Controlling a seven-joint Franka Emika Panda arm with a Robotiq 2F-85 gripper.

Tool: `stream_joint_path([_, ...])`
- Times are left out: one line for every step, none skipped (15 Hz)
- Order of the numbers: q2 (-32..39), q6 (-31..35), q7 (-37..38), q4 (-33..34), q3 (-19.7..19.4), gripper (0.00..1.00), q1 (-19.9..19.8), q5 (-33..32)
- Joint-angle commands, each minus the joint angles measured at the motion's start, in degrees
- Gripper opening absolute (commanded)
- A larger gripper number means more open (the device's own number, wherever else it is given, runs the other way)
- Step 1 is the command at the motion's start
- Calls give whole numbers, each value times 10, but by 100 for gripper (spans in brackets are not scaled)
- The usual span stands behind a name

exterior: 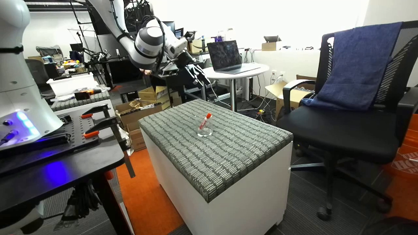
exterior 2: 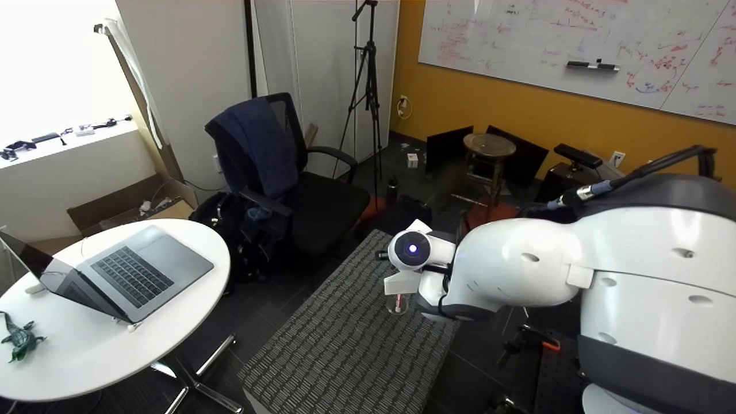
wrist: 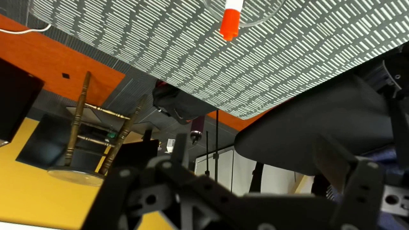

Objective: Take the marker from the table and put it in the glass cup

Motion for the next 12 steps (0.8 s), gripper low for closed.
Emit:
stream_joint_path([-69, 11, -82, -29, 7, 100, -12, 29])
stream_joint_path([-76, 10, -95, -31, 7, 100, -13, 36])
stream_joint_path([-83, 11, -110, -32, 8, 100, -14, 43])
stream_joint_path([-86, 9, -119, -33, 8, 100, -13, 51])
stream_joint_path([-91, 10, -129, -34, 8, 100, -13, 57])
stream_joint_path([-94, 13, -137, -36, 8, 100, -12, 64])
stream_joint_path([-52, 0, -123, -15, 3, 100, -3, 78])
stream_joint_path([-56, 0, -129, -16, 3, 100, -3, 81])
stream_joint_path([-59, 0, -131, -17, 3, 100, -3, 81])
stream_joint_path([-61, 0, -131, -18, 3, 100, -3, 81])
stream_joint_path([-61, 0, -131, -19, 3, 100, -3, 81])
stream_joint_path([-61, 0, -131, -19, 4, 100, -3, 81])
